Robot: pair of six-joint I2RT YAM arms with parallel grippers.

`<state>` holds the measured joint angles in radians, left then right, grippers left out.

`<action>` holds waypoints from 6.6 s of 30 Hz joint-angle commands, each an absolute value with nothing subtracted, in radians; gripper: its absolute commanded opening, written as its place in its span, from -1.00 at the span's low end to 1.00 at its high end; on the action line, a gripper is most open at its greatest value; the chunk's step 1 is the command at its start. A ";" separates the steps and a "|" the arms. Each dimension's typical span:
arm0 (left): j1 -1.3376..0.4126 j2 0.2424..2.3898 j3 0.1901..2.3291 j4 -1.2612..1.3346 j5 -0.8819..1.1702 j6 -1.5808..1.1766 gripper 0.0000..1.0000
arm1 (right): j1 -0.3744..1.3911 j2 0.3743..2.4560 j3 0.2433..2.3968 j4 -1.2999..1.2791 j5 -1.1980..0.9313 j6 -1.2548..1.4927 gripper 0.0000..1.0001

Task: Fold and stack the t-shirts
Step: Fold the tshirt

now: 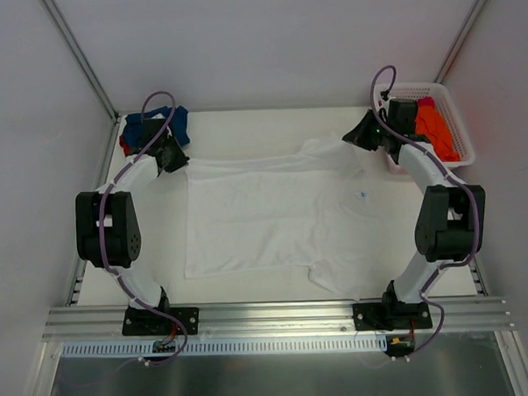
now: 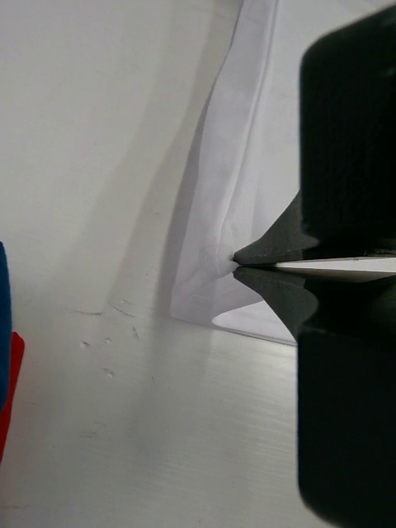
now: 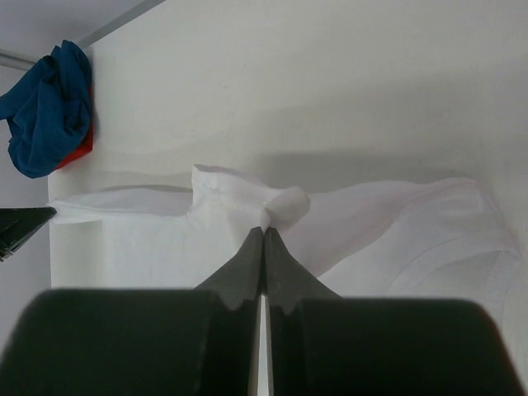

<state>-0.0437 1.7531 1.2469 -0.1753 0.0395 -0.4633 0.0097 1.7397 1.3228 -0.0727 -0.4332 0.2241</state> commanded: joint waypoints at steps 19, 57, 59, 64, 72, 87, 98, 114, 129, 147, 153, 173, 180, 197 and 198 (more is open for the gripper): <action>-0.043 1.543 1.029 -0.129 0.040 -0.502 -1.00 | 0.005 1.402 1.025 -0.071 -0.336 0.250 -0.99; -0.114 1.414 0.785 -0.103 0.031 -0.535 -1.00 | 0.074 1.240 0.736 -0.094 -0.293 0.336 -0.99; -0.114 1.402 0.772 -0.101 0.023 -0.535 -1.00 | 0.080 1.230 0.723 -0.100 -0.281 0.337 -0.99; -0.114 1.379 0.743 -0.104 0.023 -0.540 -1.00 | 0.084 1.212 0.701 -0.113 -0.264 0.337 -0.99; -0.114 1.330 0.707 -0.135 0.006 -0.546 -0.46 | 0.090 1.210 0.695 -0.137 -0.245 0.345 -0.58; -0.114 1.268 0.808 -0.183 -0.049 -0.541 -0.01 | 0.130 1.129 0.724 -0.213 -0.077 0.325 -0.18; -0.150 1.477 0.992 -0.160 -0.051 -0.526 -0.02 | 0.245 1.218 0.948 -0.267 -0.075 0.210 -0.16; -0.192 1.643 1.002 -0.107 -0.008 -0.541 -0.03 | 0.293 1.618 1.157 -0.206 -0.184 0.149 -0.21; -0.195 1.664 0.973 -0.091 -0.014 -0.531 -0.03 | 0.314 1.743 1.143 -0.121 -0.252 0.183 -0.31; -0.195 1.666 0.986 -0.091 -0.011 -0.525 -0.03 | 0.413 1.609 0.985 -0.084 -0.224 0.222 -0.35; -0.195 1.674 0.996 -0.092 -0.008 -0.526 -0.03 | 0.463 1.471 0.902 -0.110 -0.184 0.256 -0.35; -0.195 1.644 1.006 -0.092 -0.003 -0.517 -0.03 | 0.493 1.388 0.951 -0.241 0.028 0.155 -0.32; -0.195 1.646 1.008 -0.094 -0.006 -0.514 -0.03 | 0.425 1.525 0.999 -0.215 0.032 0.088 -0.33; -0.195 1.652 1.008 -0.092 -0.003 -0.509 -0.03 | 0.336 1.713 1.101 -0.137 -0.024 0.012 -0.38; -0.195 1.652 1.008 -0.094 -0.003 -0.509 -0.03 | 0.334 1.723 1.106 -0.135 -0.029 0.015 -0.39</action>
